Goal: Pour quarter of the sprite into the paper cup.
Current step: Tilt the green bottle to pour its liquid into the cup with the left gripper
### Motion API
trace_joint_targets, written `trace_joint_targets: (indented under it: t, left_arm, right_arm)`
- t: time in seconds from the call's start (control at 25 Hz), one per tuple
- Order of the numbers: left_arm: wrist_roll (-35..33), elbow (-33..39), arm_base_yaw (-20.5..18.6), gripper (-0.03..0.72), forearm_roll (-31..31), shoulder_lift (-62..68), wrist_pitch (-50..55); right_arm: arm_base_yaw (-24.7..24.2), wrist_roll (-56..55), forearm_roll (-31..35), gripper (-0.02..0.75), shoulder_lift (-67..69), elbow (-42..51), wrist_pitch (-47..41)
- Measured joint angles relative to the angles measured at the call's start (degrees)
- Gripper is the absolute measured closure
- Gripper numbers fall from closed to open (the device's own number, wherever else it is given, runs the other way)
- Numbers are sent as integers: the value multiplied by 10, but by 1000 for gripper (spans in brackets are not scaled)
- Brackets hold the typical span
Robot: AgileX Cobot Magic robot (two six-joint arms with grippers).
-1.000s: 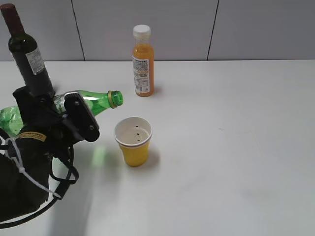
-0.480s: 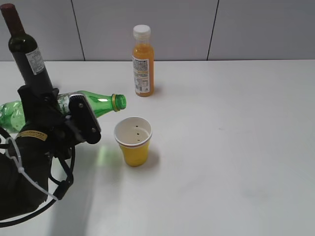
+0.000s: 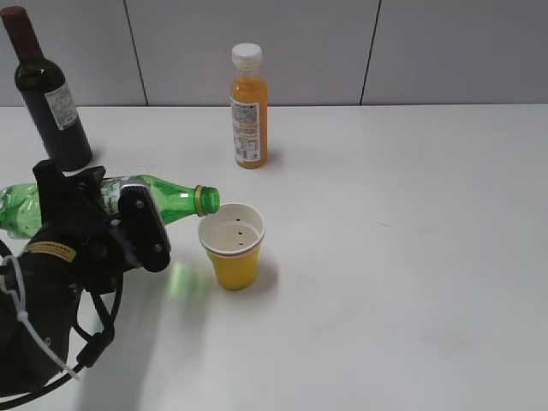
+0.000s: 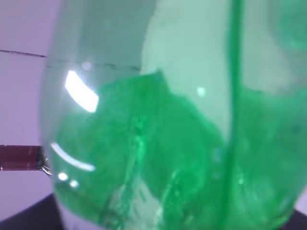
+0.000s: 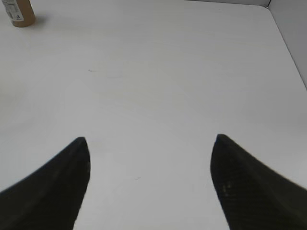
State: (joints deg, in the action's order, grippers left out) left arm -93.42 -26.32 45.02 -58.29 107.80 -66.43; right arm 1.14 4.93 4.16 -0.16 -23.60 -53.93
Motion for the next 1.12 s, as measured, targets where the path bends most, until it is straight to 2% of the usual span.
trace_joint_targets:
  t: [1.12]
  left_arm:
    - [-28, -5, 0, 216, -13, 1, -1]
  right_arm:
    - [0, 0, 0, 146, 0, 0, 0]
